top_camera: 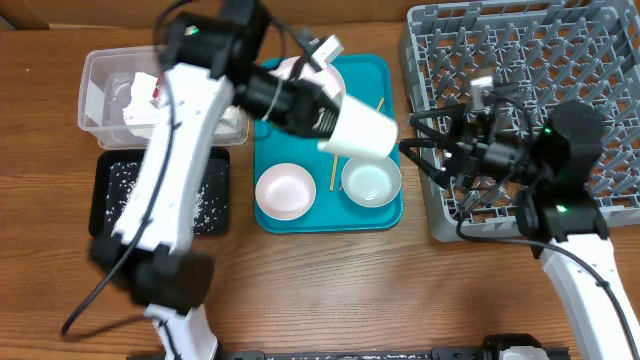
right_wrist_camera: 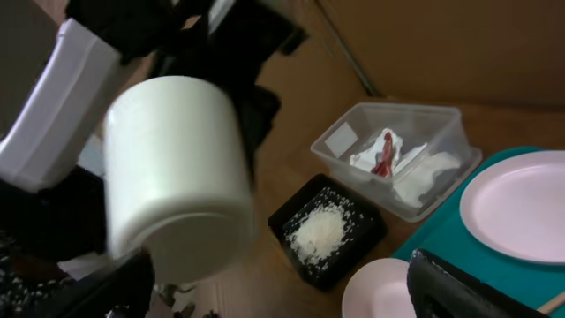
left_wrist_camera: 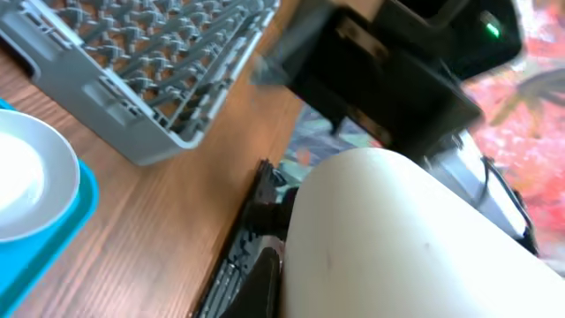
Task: Sort waste into correct bins and load items into the dishwasher
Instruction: 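Pass the paper cup from the left gripper to the right gripper, then place the paper cup into the dish rack with the right gripper, then move both grippers toward the bowls on the teal tray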
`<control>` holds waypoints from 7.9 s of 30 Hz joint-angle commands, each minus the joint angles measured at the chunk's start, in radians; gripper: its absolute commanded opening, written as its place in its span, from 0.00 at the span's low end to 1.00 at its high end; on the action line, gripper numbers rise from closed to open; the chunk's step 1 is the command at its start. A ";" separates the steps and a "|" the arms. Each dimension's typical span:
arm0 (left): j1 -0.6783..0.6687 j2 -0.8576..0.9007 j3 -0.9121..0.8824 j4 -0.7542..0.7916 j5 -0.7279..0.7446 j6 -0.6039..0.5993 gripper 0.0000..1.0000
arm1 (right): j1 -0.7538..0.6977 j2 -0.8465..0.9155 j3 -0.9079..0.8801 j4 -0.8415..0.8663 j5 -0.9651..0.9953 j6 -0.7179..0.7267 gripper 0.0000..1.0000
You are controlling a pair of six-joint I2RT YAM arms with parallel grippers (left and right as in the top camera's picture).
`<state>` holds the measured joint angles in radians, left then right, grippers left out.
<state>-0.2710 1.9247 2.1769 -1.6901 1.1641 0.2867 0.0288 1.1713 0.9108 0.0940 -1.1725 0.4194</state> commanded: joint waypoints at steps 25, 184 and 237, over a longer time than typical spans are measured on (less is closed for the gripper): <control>0.002 0.027 -0.402 0.143 0.411 0.264 0.04 | 0.027 0.092 0.011 0.107 -0.063 0.037 1.00; 0.080 -0.263 -0.357 0.435 -0.954 -0.360 0.81 | 0.134 0.414 0.646 -1.291 0.871 -0.188 0.83; -0.214 0.018 -0.456 0.595 -0.995 -0.498 0.71 | 0.277 0.472 0.631 -1.200 0.970 -0.067 0.80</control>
<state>-0.4782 1.9320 1.7245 -1.0981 0.1921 -0.1890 0.3088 1.6455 1.5368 -1.1038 -0.2165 0.3443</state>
